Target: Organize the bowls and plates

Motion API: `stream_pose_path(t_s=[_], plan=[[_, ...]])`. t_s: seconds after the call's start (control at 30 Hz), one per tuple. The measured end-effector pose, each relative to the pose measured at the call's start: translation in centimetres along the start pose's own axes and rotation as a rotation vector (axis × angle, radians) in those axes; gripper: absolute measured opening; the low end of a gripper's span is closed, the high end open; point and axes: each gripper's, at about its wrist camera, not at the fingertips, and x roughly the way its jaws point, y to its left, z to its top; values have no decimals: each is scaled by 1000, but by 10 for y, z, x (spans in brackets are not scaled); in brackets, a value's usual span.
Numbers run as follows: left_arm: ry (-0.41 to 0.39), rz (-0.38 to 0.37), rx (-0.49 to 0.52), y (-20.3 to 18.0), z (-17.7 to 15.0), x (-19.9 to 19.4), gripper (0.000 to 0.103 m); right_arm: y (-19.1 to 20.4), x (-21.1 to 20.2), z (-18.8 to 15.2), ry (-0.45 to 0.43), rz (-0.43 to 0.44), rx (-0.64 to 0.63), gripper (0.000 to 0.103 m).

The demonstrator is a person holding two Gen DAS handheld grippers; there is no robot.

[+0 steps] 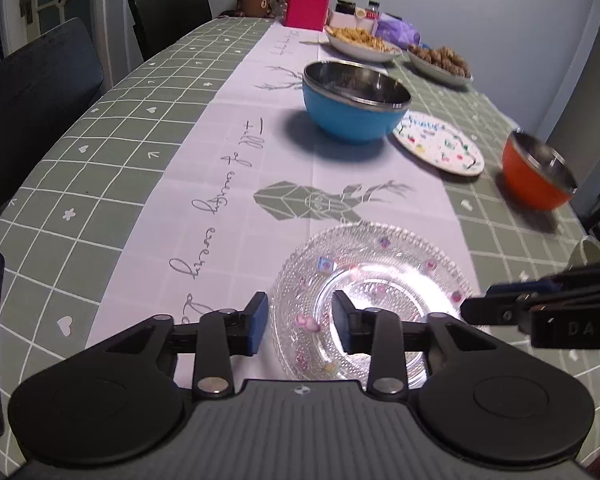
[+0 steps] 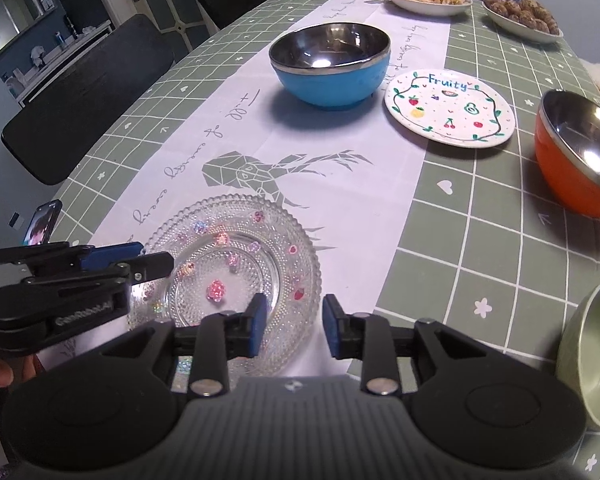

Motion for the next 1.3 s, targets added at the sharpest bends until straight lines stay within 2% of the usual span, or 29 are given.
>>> stream_pose_path(t_s=[0.1, 0.2, 0.23, 0.33, 0.43, 0.53, 0.67, 0.7, 0.73, 0.83, 1.0, 1.17, 1.3], plan=[[-13, -40, -51, 7, 4, -5, 53, -9, 3, 1, 28, 35, 63, 34], [7, -42, -73, 11, 5, -2, 58, -17, 8, 1, 64, 75, 140, 37], [18, -35, -79, 13, 4, 0, 59, -20, 9, 1, 74, 86, 163, 43], [54, -26, -102, 18, 3, 7, 59, -25, 12, -1, 95, 111, 206, 43], [89, -71, -146, 23, 1, 12, 59, -28, 16, -4, 122, 133, 240, 42], [121, -95, -175, 25, -2, 17, 53, -30, 20, -5, 148, 168, 275, 42], [130, -101, -168, 23, -3, 19, 40, -30, 23, -9, 160, 184, 297, 40], [130, -103, -167, 22, -3, 19, 39, -30, 24, -9, 165, 190, 303, 32], [128, -102, -167, 22, -3, 19, 39, -31, 25, -10, 168, 189, 312, 29], [125, -105, -180, 23, -4, 18, 39, -32, 24, -11, 158, 180, 316, 25], [114, -112, -223, 29, -1, 21, 39, -30, 25, -8, 125, 164, 303, 25], [92, -87, -211, 27, 8, 29, 39, -29, 31, 2, 84, 143, 293, 25], [86, -95, -224, 30, 12, 34, 39, -30, 36, 7, 64, 143, 290, 25]])
